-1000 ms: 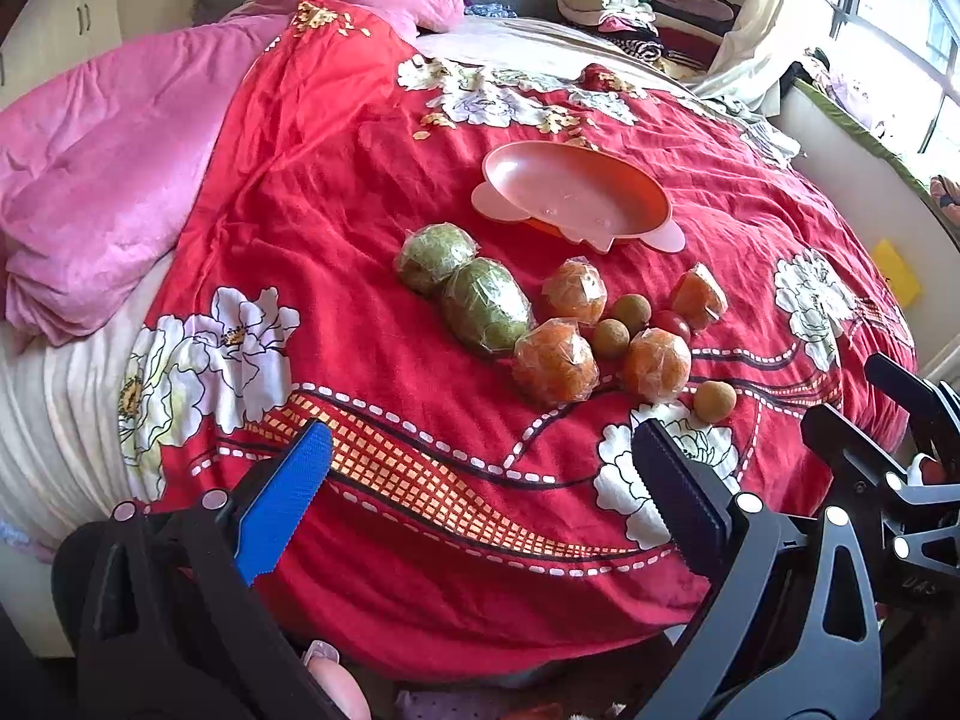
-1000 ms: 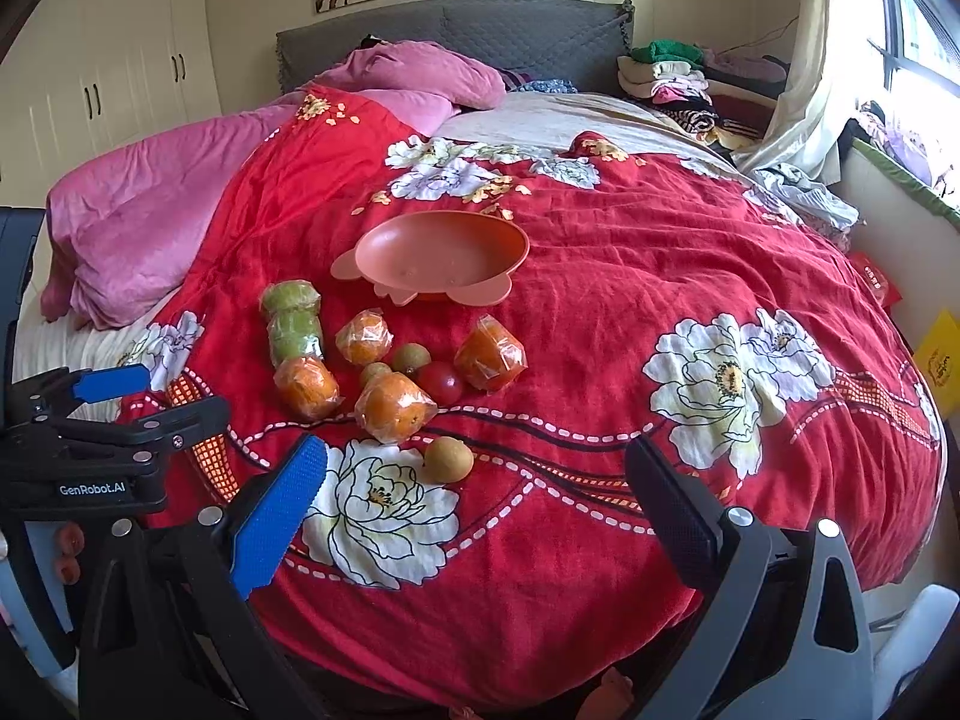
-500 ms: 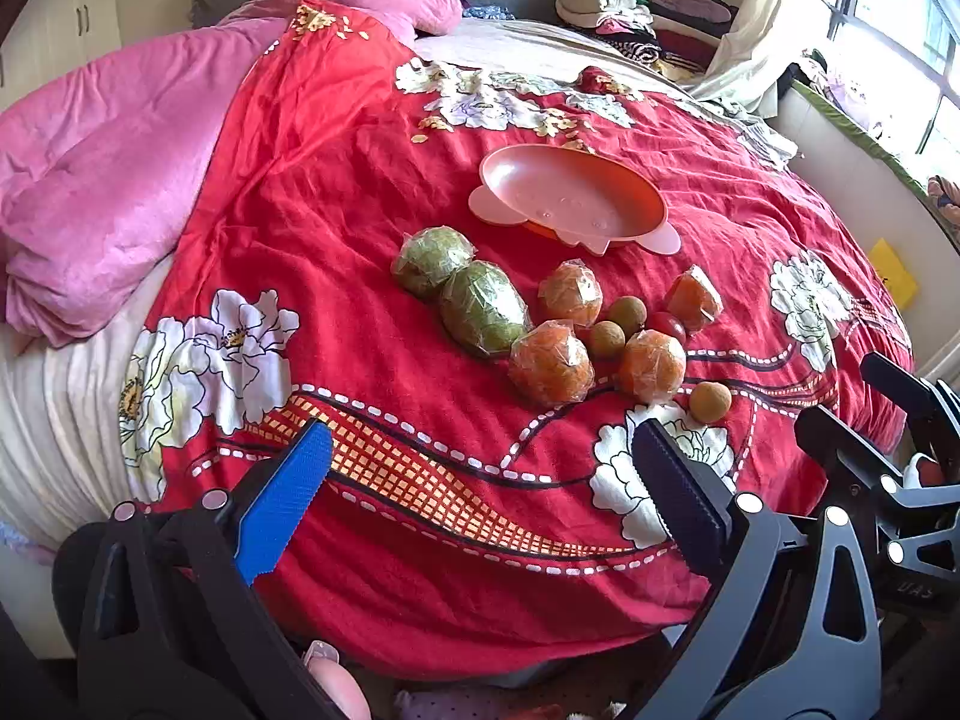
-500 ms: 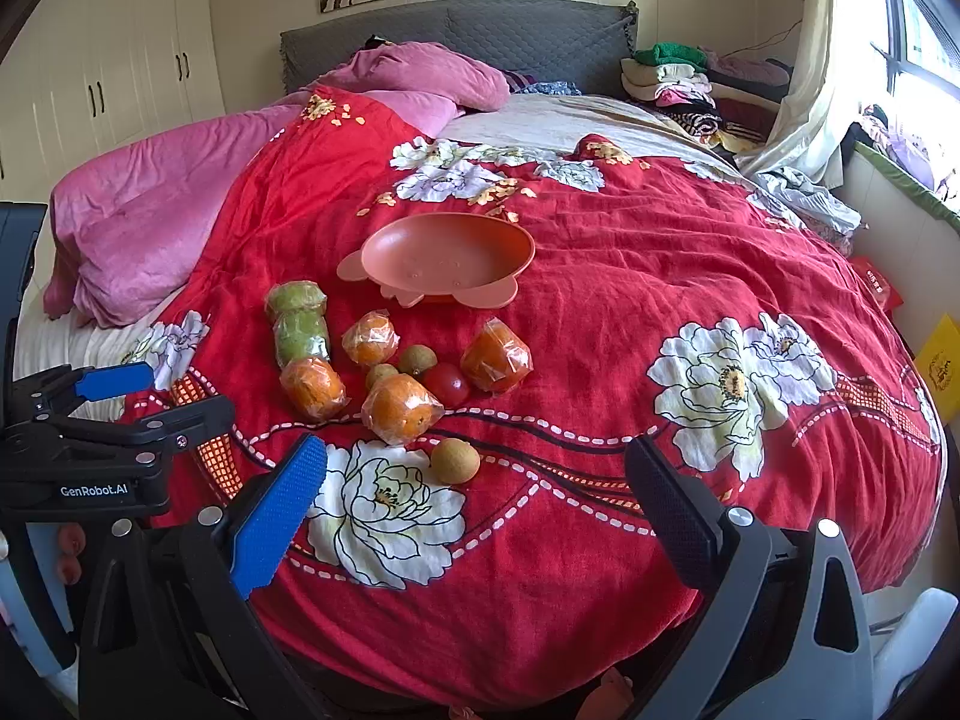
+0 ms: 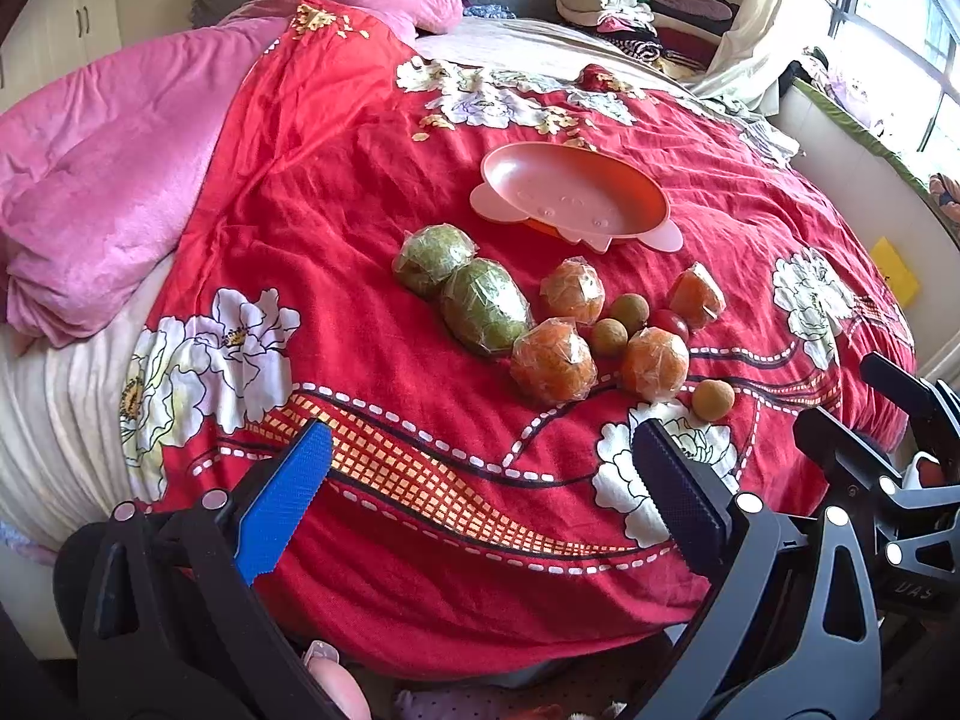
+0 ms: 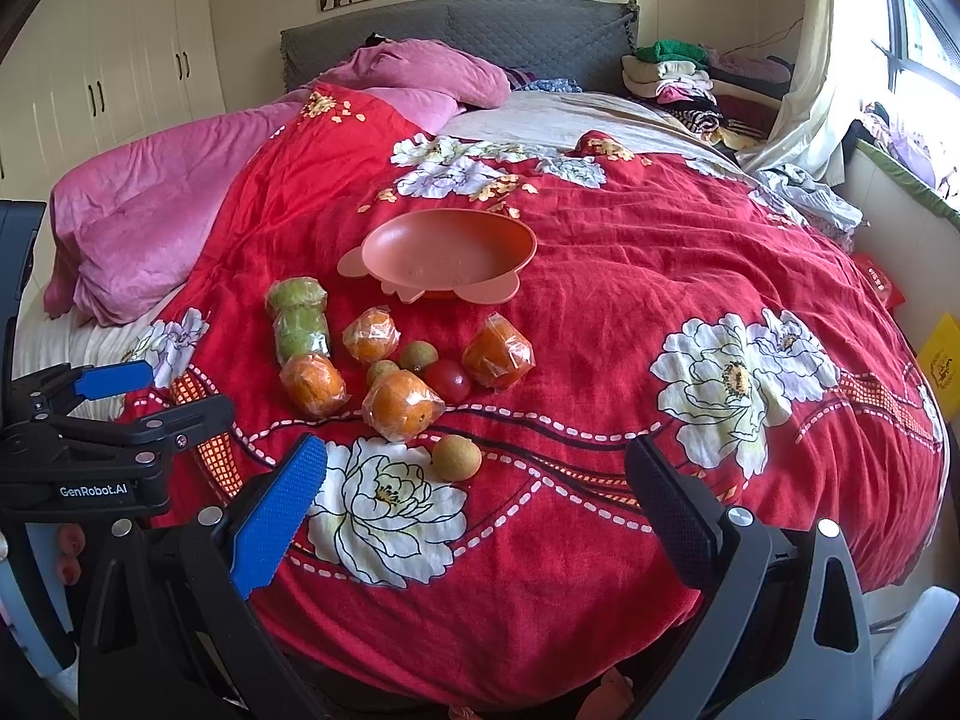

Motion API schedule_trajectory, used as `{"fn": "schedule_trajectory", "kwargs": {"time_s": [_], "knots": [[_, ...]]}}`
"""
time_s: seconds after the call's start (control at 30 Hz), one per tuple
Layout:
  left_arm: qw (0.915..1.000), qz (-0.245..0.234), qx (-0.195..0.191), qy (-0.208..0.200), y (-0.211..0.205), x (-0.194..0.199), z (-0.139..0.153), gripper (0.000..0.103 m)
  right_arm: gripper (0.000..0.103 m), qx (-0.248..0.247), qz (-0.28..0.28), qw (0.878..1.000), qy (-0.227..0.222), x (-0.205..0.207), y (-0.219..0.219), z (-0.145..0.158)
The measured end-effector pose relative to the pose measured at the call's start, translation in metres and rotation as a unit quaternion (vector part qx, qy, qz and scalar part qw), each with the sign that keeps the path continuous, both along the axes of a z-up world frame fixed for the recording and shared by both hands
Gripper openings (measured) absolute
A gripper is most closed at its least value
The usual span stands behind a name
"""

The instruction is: Organize fruits

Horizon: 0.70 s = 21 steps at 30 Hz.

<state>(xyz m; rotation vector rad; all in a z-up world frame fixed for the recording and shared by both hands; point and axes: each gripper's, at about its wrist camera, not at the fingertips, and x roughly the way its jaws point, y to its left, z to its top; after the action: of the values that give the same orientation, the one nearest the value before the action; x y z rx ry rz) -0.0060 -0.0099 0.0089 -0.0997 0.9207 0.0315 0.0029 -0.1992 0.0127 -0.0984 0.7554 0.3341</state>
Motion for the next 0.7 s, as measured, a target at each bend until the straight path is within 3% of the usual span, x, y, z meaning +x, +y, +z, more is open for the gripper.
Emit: {"fn": "schedule_trajectory", "kwargs": {"time_s": [0.7], "knots": [[0.9994, 0.009, -0.012, 0.032, 0.017, 0.017, -0.023, 0.094, 0.099, -0.003, 0.007, 1.0, 0.029, 0.023, -0.004, -0.021]]}}
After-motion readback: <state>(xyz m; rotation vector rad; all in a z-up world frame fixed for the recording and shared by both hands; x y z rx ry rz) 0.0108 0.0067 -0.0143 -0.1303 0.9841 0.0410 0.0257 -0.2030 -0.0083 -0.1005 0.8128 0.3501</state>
